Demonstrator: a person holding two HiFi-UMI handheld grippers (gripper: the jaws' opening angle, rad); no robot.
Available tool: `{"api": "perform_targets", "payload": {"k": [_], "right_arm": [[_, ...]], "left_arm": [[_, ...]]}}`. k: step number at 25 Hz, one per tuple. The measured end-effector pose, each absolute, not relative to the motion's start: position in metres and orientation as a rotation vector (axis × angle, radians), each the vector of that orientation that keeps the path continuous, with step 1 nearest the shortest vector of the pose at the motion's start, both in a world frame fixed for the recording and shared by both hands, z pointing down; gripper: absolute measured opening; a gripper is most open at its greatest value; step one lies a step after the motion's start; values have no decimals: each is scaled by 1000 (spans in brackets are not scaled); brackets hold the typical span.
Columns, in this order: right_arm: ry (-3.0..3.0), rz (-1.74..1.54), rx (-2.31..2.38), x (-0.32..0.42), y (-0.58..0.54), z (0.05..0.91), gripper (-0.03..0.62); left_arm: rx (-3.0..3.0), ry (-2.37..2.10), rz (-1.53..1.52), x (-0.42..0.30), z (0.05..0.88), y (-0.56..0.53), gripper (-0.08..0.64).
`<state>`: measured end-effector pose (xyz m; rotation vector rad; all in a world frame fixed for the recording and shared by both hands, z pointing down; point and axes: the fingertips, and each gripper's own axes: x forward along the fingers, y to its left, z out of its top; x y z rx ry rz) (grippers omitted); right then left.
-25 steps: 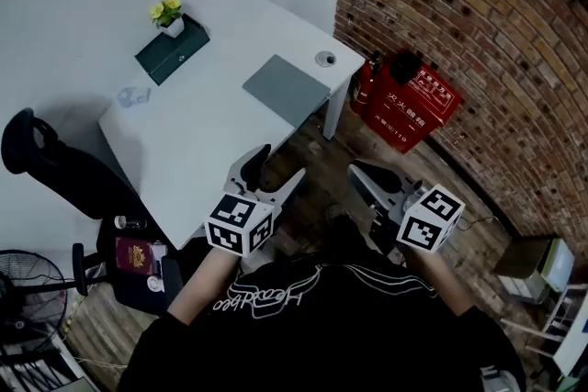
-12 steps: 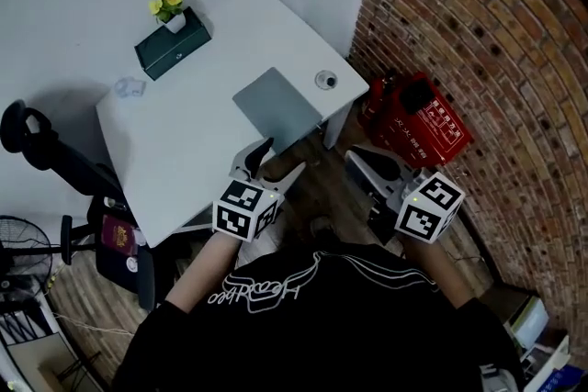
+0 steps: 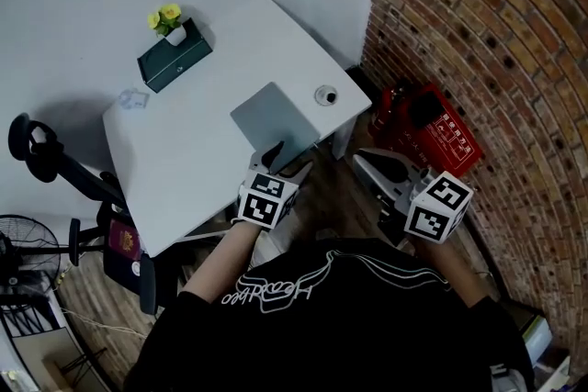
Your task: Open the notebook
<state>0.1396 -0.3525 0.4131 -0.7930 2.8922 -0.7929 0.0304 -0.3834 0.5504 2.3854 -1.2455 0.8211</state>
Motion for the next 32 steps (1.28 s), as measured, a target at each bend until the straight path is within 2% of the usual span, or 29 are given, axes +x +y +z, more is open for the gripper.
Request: {"api": "perform_targets", "payload": {"k": [11,27,32], "right_arm": [[2931,-839,-806,157,-374,436,5],[2968,-891,-782,152,-390,450,5],[2965,-901,-752,146,-389,451,5]], "left_arm": [[2350,-1316,1074,29,600,-415,328],[2333,-1269,1145,26,619,-423,258],[2343,-1257,1087,31,610,-419,193]]}}
